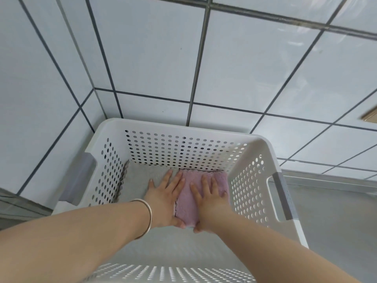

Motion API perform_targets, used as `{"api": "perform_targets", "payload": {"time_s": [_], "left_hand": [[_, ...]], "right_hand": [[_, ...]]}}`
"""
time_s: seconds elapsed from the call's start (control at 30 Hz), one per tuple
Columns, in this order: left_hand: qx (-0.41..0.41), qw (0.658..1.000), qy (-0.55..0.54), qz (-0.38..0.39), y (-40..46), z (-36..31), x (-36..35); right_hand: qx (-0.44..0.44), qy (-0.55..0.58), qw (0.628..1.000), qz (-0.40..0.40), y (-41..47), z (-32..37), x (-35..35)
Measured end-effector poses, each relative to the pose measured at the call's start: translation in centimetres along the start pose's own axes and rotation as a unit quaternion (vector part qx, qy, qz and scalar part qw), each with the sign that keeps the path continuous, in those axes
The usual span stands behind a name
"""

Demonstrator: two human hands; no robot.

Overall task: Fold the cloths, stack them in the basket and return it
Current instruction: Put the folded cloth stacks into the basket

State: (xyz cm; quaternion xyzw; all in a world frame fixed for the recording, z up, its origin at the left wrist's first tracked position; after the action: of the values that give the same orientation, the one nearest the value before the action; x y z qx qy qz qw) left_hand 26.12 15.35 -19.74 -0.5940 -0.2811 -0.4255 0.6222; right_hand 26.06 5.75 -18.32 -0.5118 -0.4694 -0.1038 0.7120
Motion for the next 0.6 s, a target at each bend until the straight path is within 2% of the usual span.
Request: {"api": "perform_targets", "payload": {"time_s": [0.1, 0.23, 0.33, 0.4, 0.47, 0.53, 0.6], "left_hand": [[0.008, 1.000, -0.003, 0.017, 0.3, 0.0, -0.1], [0.003, 0.995, -0.051, 0.084, -0.6, -0.1, 2.6], [-0.020, 0.991, -0.120, 0.051, -3.3, 0.3, 8.8], [0.016, 0.981, -0.193, -0.007, -5.5, 2.8, 12.4], [0.070, 0.964, -0.245, -0.079, -8.2, 6.6, 14.7], [0.133, 0.937, -0.289, -0.144, -11.0, 10.5, 15.9], [0.190, 0.904, -0.342, -0.173, -12.9, 13.7, 15.6]], "right_hand": [[-0.004, -0.008, 1.000, 0.025, 0.6, 0.0, -0.2], [0.029, 0.034, 0.998, 0.049, -0.4, 0.1, 1.9], [0.090, 0.088, 0.992, 0.009, -2.6, 0.8, 6.2], [0.083, 0.171, 0.979, -0.076, -4.8, 0.0, 9.5], [0.040, 0.235, 0.945, -0.224, -7.8, -2.3, 12.9], [-0.049, 0.219, 0.887, -0.404, -12.2, -5.4, 15.2], [-0.135, 0.185, 0.840, -0.491, -15.7, -7.8, 14.9]]}}
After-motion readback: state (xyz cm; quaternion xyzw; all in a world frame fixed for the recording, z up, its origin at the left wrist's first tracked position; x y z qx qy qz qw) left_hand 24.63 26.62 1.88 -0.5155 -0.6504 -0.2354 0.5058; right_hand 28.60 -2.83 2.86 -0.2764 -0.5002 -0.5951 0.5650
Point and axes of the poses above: each hand's wrist, its own y-axis towards the middle knuckle, its own x-axis out of the back of the hand, z = x × y, the point moved 10 cm from there along y, towards the middle knuckle, and after that the axes turned 15 degrees about x, right-handed, at the moved point
